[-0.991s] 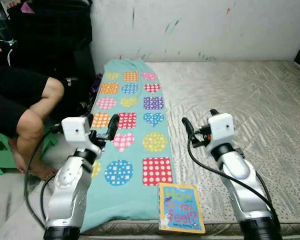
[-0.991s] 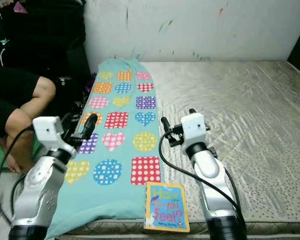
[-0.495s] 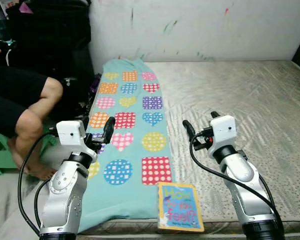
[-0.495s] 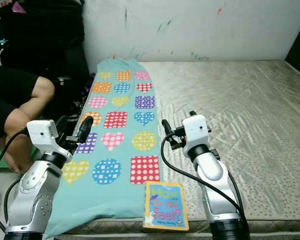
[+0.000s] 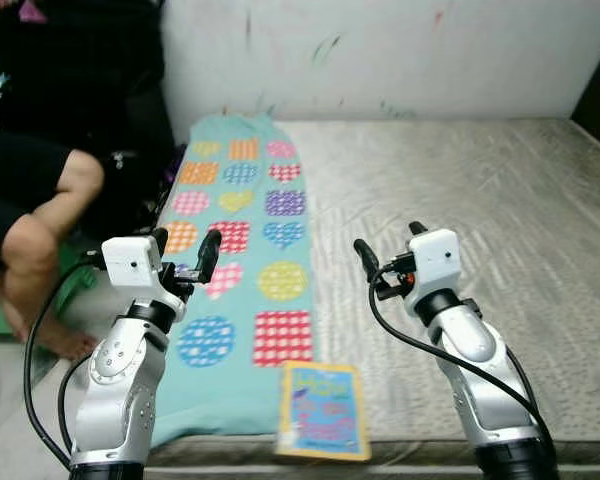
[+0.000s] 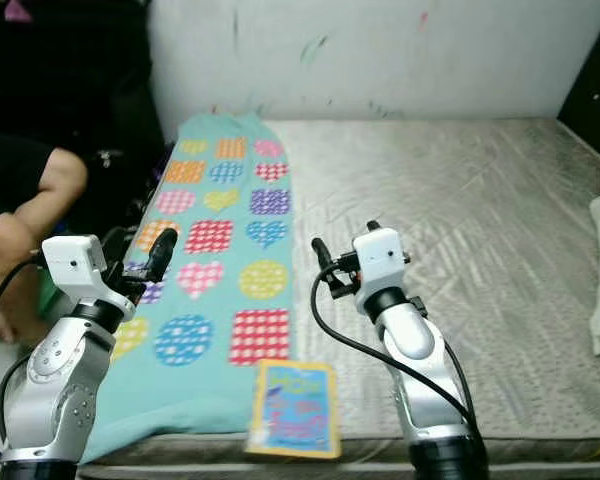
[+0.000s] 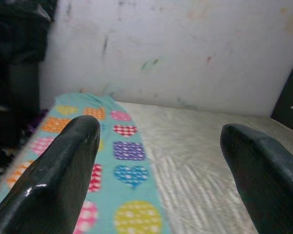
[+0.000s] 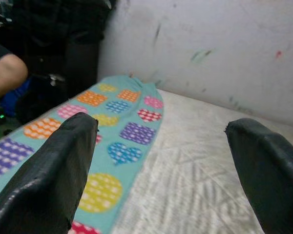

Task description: Clean up the room

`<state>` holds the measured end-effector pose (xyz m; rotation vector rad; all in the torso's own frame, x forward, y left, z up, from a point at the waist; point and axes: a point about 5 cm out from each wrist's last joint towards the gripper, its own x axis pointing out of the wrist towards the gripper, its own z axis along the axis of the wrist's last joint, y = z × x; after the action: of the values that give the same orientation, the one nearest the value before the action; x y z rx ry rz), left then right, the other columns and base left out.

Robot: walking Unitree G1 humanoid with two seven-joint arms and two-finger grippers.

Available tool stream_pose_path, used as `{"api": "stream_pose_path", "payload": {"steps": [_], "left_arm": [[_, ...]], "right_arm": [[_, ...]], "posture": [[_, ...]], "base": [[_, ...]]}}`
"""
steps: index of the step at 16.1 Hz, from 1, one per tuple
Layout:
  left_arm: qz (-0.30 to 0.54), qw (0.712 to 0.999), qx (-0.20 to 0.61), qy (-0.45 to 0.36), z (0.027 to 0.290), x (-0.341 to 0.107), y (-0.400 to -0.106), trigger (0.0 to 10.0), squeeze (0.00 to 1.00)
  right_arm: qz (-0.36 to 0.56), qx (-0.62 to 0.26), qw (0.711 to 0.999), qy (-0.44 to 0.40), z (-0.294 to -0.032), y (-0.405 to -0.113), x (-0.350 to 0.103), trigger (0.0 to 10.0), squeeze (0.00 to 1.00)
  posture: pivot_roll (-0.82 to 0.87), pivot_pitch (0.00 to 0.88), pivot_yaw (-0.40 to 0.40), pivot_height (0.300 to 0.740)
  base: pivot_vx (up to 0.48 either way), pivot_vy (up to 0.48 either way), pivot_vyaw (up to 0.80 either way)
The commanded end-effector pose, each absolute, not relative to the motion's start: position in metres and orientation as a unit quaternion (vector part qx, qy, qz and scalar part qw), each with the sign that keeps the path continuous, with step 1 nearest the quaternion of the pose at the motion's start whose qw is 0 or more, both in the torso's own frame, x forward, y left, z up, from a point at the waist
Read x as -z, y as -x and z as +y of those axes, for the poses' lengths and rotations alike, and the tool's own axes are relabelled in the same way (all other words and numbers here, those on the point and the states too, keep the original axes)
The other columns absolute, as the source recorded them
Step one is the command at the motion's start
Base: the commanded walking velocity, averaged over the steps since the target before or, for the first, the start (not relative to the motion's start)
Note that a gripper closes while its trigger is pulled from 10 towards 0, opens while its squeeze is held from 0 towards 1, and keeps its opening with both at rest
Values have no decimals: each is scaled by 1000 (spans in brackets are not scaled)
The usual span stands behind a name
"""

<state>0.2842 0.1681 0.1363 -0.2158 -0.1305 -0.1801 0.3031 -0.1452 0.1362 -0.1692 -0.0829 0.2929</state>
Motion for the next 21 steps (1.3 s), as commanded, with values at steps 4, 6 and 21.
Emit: {"api": "stream_pose_path", "payload": {"steps": [4, 6, 21], "left_arm": [[-60, 988, 97, 108, 162, -136, -285, 10000, 0], [-61, 988, 97, 108, 162, -136, -285, 10000, 0], [-61, 988, 99, 105, 161, -136, -287, 10000, 0]], "right_arm": [[-49, -140, 985, 85, -149, -305, -142, 10000, 0], [-49, -142, 985, 85, -147, -305, -142, 10000, 0], [-52, -154, 982, 91, -142, -308, -142, 10000, 0]], "posture": [[-28, 0, 21, 740], [-27, 0, 19, 740], [-21, 0, 18, 740]], "base": [[0, -295, 0], [0, -296, 0], [0, -273, 0]]}}
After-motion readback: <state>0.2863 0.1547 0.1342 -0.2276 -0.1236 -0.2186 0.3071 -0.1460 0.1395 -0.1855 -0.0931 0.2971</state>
